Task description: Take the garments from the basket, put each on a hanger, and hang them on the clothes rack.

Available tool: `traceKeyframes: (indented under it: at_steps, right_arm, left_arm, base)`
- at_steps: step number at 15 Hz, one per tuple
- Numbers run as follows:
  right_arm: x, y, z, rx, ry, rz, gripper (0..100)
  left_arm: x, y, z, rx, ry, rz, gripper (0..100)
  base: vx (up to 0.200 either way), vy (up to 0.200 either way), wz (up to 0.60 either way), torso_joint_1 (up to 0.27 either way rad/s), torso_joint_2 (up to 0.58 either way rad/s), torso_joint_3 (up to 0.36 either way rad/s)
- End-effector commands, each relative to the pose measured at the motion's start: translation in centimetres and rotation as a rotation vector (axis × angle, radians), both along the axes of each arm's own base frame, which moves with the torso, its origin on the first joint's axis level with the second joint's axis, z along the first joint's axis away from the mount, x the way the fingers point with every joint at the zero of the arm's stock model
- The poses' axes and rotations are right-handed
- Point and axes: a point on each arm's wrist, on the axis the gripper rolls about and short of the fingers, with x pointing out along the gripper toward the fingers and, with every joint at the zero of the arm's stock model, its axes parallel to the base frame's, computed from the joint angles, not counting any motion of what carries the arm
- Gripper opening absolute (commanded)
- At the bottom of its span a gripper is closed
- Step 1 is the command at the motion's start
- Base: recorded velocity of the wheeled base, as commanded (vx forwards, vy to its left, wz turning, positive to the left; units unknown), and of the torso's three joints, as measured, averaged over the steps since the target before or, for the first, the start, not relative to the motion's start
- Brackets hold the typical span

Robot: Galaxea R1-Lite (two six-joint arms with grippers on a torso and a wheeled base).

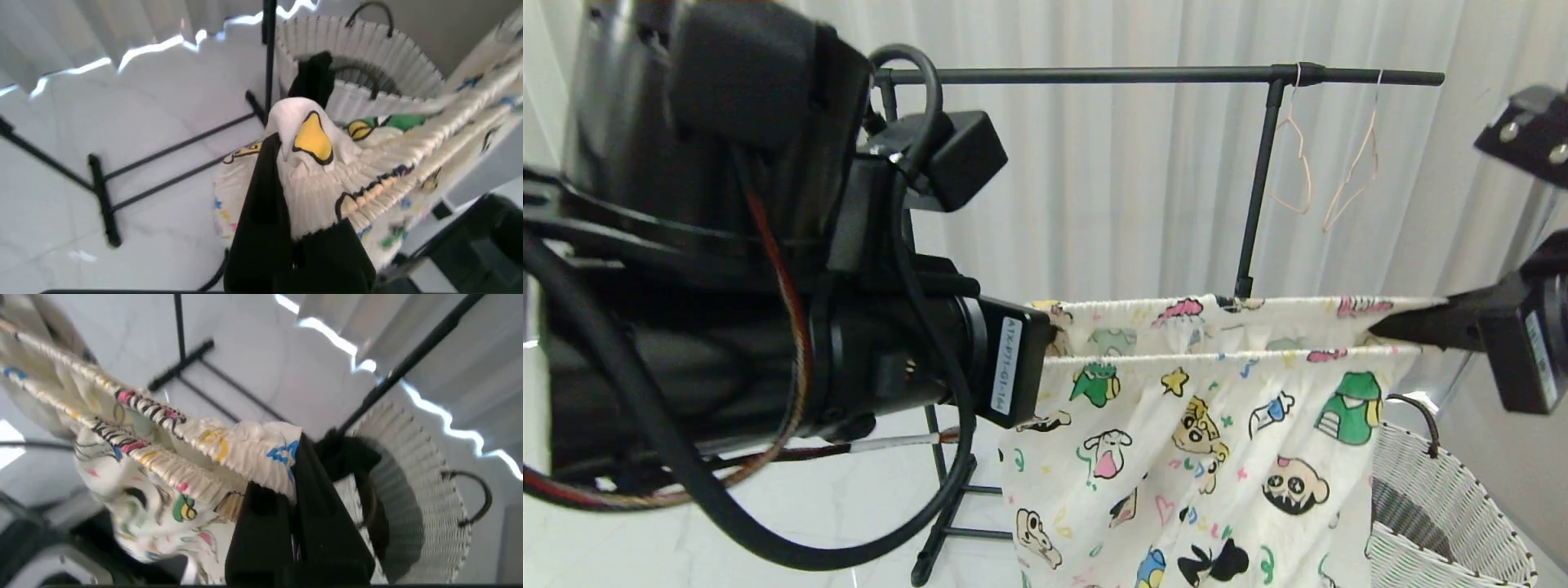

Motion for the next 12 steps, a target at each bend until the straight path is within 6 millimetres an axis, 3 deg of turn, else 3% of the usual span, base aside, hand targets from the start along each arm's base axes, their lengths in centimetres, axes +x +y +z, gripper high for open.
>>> traceKeyframes:
  at_steps: [1,5,9,12]
  right_arm:
    - [1.9,0.9,3.0,0.057,-0.032,-0.005,0]
    - [1.1,0.3,3.8,0.059,-0.038,0.003,0]
    - [-5.3,-3.8,3.9,0.013,0.069,0.179,0]
    - [-7.7,-3.8,3.4,-0.036,0.112,0.360,0]
  left_arm:
    - [-0.1,0.7,2.8,0.005,-0.030,0.000,0]
    - [-0.6,0.4,2.5,0.060,-0.074,-0.060,0]
    - [1.2,-2.1,3.1,0.003,-0.236,-0.148,0]
    - [1.6,-2.9,2.9,0.003,-0.280,-0.303,0]
  base:
    - [0.000,0.000,0.00,0.000,0.00,0.000]
    - [0.000,0.000,0.00,0.000,0.00,0.000]
    - [0.000,0.000,0.00,0.000,0.00,0.000]
    - [0.000,0.000,0.00,0.000,0.00,0.000]
